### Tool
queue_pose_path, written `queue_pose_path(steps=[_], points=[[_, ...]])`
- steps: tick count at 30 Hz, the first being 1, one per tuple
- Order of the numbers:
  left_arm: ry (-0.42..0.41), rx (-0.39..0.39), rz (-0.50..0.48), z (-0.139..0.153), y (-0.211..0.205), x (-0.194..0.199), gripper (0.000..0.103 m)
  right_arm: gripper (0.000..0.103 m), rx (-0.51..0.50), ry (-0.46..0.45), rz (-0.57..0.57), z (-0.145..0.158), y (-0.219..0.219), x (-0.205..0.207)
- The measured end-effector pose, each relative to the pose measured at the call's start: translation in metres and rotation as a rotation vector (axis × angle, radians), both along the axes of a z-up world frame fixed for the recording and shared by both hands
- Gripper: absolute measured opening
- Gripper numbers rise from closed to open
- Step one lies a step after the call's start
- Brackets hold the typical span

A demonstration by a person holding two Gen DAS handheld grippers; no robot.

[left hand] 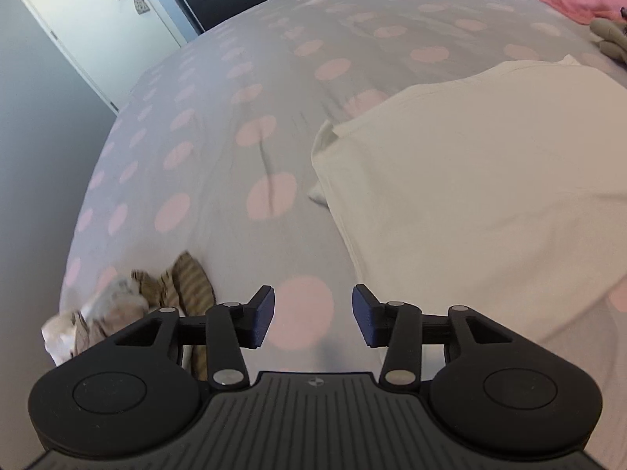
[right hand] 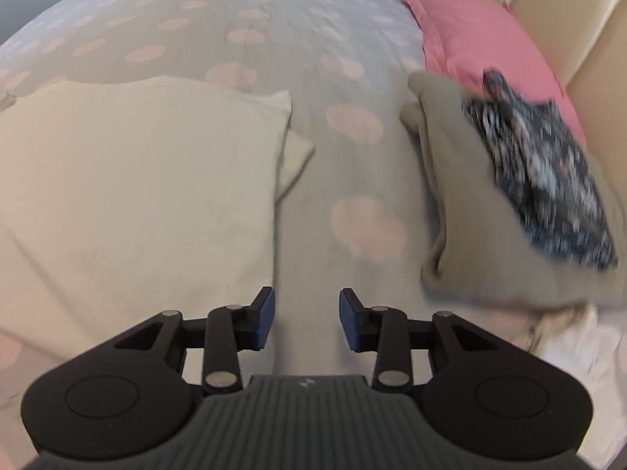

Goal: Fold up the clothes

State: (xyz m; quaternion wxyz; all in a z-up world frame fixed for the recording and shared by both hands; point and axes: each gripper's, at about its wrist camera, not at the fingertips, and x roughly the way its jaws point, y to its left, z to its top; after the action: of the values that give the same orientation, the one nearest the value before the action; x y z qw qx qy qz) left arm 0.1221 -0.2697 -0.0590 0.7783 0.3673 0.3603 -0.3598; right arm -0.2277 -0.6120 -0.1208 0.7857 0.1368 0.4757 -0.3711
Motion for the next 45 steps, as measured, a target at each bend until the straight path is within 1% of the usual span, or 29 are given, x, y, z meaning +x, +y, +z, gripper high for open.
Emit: queue_pose_path(steps=[3, 8, 13, 18, 22, 25, 30, 31, 32, 34, 35, 36, 37, 38, 40, 43, 45], points=[[0.054, -0.054, 0.052, -0.003, 0.017, -0.001, 0.045, 0.040, 0.083, -0.036, -0.055, -0.003, 0.012, -0.016], [0.090, -0.089, 0.097, -0.009, 0.031, -0.002, 0.045, 0.042, 0.154, -0.080, -0.152, -0.010, 0.020, -0.031], [0.118, -0.089, 0.074, -0.014, 0.033, -0.004, 0.045, 0.042, 0.220, -0.136, -0.219, -0.014, 0.009, -0.036], [0.131, -0.081, 0.055, -0.020, 0.026, -0.004, 0.046, 0.042, 0.253, -0.162, -0.206, -0.016, 0.007, -0.029], [0.143, -0.068, 0.044, -0.026, 0.021, -0.004, 0.047, 0.042, 0.262, -0.134, -0.187, -0.023, 0.008, -0.022], [0.157, -0.056, 0.041, -0.031, 0.020, -0.003, 0.047, 0.042, 0.278, -0.113, -0.198, -0.030, 0.005, -0.023], [0.202, -0.077, 0.049, -0.039, 0.020, 0.000, 0.049, 0.043, 0.314, -0.130, -0.227, -0.034, -0.001, -0.027], [0.222, -0.073, 0.057, -0.043, 0.020, 0.002, 0.049, 0.043, 0.314, -0.130, -0.224, -0.034, 0.000, -0.027], [0.247, -0.060, 0.064, -0.047, 0.019, 0.003, 0.048, 0.042, 0.313, -0.130, -0.220, -0.034, 0.000, -0.026], [0.289, -0.030, 0.074, -0.055, 0.017, 0.004, 0.033, 0.041, 0.312, -0.129, -0.213, -0.034, 0.001, -0.025], [0.303, -0.017, 0.077, -0.058, 0.016, 0.004, 0.022, 0.040, 0.310, -0.127, -0.211, -0.034, 0.001, -0.025], [0.318, -0.006, 0.084, -0.061, 0.016, 0.004, 0.014, 0.032, 0.308, -0.125, -0.208, -0.033, 0.002, -0.024], [0.332, 0.012, 0.095, -0.064, 0.015, 0.005, 0.011, 0.022, 0.302, -0.116, -0.205, -0.034, 0.002, -0.024], [0.333, 0.030, 0.097, -0.067, 0.014, 0.004, 0.008, 0.019, 0.294, -0.109, -0.201, -0.034, 0.003, -0.023], [0.323, 0.059, 0.091, -0.070, 0.012, 0.002, 0.008, 0.016, 0.290, -0.101, -0.190, -0.035, 0.003, -0.022], [0.307, 0.087, 0.084, -0.069, 0.009, -0.001, 0.008, 0.017, 0.272, -0.079, -0.166, -0.036, 0.005, -0.019], [0.298, 0.103, 0.083, -0.067, 0.009, -0.002, 0.010, 0.018, 0.266, -0.067, -0.169, -0.035, 0.005, -0.020]])
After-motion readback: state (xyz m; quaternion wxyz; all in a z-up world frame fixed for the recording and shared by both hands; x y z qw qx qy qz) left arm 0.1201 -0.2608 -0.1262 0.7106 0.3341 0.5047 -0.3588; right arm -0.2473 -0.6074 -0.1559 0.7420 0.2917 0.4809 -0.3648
